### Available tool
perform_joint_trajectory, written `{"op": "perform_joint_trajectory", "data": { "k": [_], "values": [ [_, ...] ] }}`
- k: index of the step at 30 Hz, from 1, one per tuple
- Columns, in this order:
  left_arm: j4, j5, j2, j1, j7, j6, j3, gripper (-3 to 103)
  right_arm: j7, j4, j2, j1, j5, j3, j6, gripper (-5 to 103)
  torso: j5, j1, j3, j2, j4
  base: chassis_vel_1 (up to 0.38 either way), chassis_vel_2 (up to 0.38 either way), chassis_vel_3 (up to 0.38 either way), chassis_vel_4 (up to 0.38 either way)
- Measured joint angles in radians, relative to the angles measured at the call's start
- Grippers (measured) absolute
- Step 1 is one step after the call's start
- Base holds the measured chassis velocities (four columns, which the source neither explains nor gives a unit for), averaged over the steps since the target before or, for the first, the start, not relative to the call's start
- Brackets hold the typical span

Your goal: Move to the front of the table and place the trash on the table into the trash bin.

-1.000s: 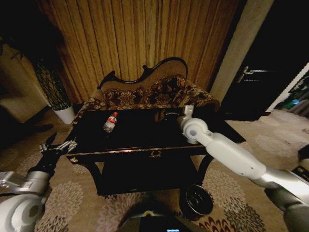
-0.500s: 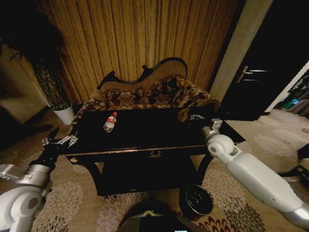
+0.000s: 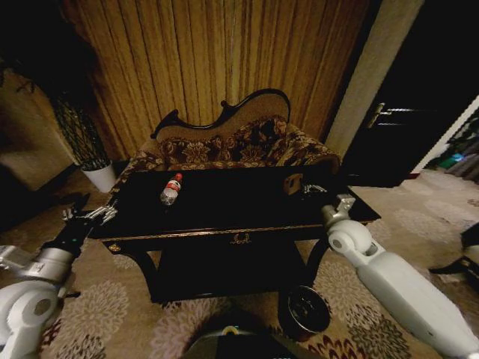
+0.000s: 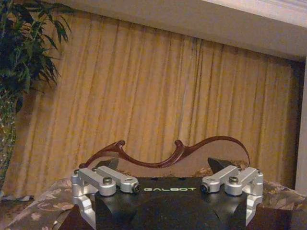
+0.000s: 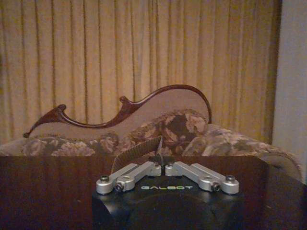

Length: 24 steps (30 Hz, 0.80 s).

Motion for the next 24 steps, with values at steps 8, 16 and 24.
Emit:
{"op": "perform_joint_trajectory", "data": {
  "k": [8,16,24],
  "values": [
    [-0.011,0.0,-0.012,0.002,0.001,0.002,0.0,100,0.002,0.009,-0.013,-0.012,0.009,0.019,0.0,0,-0.0001,0.0,0.0,0.0,0.0003,0.037,-0.043,-0.046,0.042],
    [-0.026,0.002,-0.015,0.009,0.002,0.003,-0.01,100,0.003,0.004,-0.009,-0.006,0.011,0.013,0.0,0,-0.0001,0.0,0.0,0.0,0.0003,0.094,-0.09,-0.094,0.089],
    [-0.036,0.006,-0.026,0.01,0.002,0.003,-0.007,100,0.003,0.0,-0.01,-0.001,0.012,0.011,0.001,0,0.0,0.0,0.0,0.0,0.0002,0.07,-0.074,-0.073,0.084]
  ]
}}
